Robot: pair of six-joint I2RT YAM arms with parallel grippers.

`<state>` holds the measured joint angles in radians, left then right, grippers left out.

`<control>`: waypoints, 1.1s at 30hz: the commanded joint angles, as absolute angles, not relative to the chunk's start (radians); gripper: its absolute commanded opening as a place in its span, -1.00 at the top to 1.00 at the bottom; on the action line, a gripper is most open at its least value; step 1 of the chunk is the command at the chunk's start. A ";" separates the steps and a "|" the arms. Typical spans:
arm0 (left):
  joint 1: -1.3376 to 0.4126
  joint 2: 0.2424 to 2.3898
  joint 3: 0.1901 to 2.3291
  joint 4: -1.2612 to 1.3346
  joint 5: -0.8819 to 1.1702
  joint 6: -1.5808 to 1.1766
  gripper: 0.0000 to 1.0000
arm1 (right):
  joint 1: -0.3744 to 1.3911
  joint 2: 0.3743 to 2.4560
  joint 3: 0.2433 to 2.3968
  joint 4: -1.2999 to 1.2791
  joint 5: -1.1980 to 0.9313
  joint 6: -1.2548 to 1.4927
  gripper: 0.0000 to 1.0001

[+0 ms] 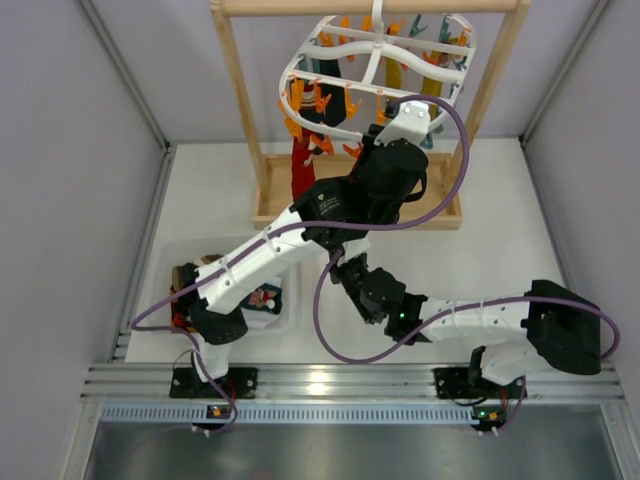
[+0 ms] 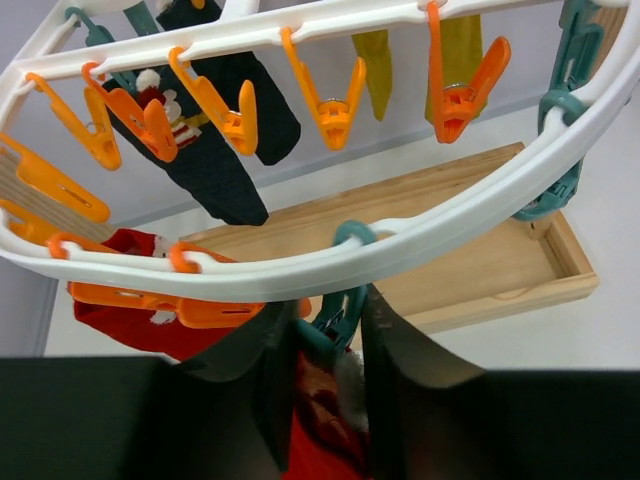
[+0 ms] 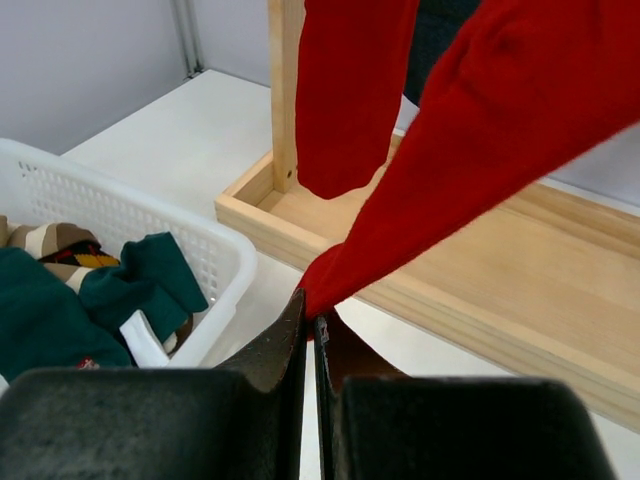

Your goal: Remove the socks clipped to the hanger

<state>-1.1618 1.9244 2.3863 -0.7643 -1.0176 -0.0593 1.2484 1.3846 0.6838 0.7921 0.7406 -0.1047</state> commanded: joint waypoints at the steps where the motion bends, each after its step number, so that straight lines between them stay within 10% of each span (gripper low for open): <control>1: -1.147 1.910 2.422 -0.727 -1.026 -0.048 0.49 | 1.273 1.373 0.700 0.810 0.744 -0.104 1.00; 12: -1.131 1.902 2.415 -0.727 -0.994 -0.063 1.00 | 1.273 1.330 0.609 0.836 0.755 -0.055 1.00; 15: -1.127 1.894 2.405 -0.724 -0.982 -0.069 0.48 | 1.273 1.316 0.600 0.833 0.756 -0.058 1.00; 20: -1.124 1.881 2.402 -0.727 -0.963 -0.081 0.97 | 1.275 1.304 0.601 0.831 0.761 -0.072 1.00; 25: -1.124 1.816 2.344 -0.726 -0.919 -0.113 0.79 | 1.273 1.287 0.589 0.813 0.701 -0.041 1.00; 33: -1.124 1.674 2.192 -0.726 -0.844 -0.146 -0.19 | 1.275 1.258 0.613 0.770 0.442 -0.025 1.00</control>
